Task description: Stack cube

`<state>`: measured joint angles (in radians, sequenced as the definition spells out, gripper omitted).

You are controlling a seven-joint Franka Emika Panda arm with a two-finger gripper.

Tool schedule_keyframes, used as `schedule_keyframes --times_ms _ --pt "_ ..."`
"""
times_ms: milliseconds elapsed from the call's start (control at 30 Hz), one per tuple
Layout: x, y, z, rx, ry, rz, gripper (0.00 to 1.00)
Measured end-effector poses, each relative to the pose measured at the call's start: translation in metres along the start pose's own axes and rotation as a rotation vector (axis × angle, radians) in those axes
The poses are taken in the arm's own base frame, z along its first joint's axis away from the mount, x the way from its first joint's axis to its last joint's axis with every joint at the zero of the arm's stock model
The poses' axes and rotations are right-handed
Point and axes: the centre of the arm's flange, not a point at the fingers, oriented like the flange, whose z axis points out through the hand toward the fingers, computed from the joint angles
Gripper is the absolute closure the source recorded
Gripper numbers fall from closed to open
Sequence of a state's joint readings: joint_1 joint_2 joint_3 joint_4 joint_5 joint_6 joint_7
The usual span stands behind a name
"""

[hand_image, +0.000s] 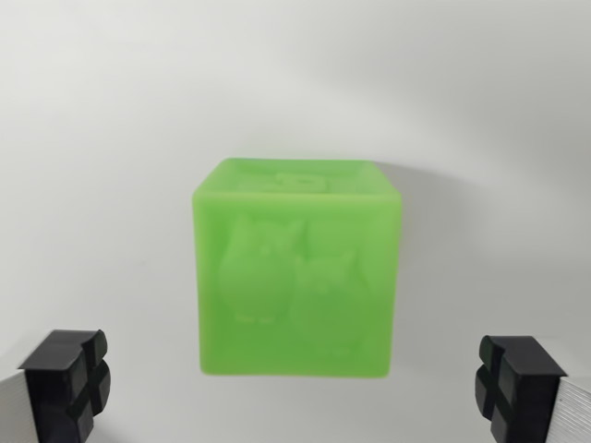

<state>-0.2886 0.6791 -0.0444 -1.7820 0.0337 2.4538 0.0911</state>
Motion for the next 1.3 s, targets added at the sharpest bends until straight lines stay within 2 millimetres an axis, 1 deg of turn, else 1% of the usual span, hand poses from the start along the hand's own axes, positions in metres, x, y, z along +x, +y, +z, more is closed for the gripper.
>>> schedule_keyframes --times_ms 467,700,900,933,1300 --pt "0.0 -0.001 0.041 0.0 0.0 -0.001 0.0" --pt "0.0 -0.001 0.053 0.0 0.0 -0.001 0.0" --pt "0.0 -0.001 0.058 0.0 0.0 -0.001 0.0" --pt "0.0 -0.001 0.058 0.0 0.0 -0.001 1.0" --pt "0.0 -0.001 0.058 0.0 0.0 -0.001 1.0"
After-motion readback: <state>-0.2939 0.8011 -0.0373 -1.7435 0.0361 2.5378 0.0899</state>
